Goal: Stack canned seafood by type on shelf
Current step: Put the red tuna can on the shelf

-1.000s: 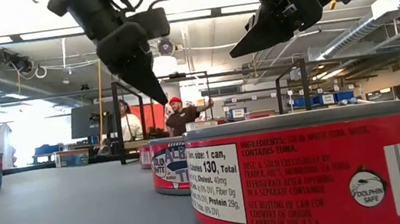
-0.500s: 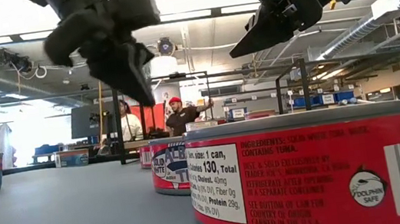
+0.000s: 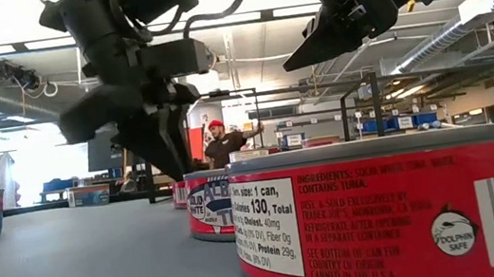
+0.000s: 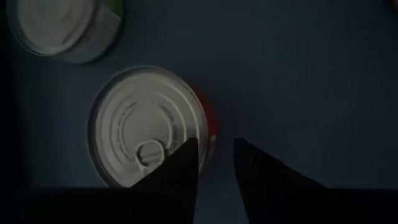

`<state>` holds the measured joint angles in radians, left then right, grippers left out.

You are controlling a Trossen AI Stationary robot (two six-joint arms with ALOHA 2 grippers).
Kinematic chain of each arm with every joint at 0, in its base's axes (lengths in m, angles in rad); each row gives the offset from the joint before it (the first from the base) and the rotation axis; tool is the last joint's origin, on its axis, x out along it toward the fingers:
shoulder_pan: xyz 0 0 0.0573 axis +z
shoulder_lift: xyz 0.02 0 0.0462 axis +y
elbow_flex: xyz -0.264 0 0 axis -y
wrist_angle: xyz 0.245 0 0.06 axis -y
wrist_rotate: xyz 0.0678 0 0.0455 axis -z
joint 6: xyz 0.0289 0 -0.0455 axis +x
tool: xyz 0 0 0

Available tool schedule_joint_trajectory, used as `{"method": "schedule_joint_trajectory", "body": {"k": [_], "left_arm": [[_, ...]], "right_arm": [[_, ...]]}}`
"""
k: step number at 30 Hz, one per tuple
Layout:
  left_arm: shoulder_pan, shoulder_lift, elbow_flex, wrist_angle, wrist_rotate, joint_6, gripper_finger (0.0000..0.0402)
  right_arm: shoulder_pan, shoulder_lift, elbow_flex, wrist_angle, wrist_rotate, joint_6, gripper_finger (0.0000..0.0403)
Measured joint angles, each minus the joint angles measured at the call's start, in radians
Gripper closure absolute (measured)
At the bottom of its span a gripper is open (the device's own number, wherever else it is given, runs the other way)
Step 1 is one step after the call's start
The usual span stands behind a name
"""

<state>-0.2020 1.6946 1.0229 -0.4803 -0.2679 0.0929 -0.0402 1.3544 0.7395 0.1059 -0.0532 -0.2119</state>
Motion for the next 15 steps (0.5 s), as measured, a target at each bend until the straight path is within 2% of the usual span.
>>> {"method": "schedule_joint_trajectory", "body": {"k": [6, 15], "left_arm": [[0.0, 0.023, 0.0, 0.013, -0.001, 0.039, 0.0311], [-0.001, 0.071, 0.005, 0.031, -0.051, 0.091, 0.0359]], "right_arm": [[0.0, 0.0, 0.0, 0.0, 0.0, 0.0, 0.0393], [0.0, 0.0, 0.001, 0.005, 0.0, 0.0, 0.0393]]}}
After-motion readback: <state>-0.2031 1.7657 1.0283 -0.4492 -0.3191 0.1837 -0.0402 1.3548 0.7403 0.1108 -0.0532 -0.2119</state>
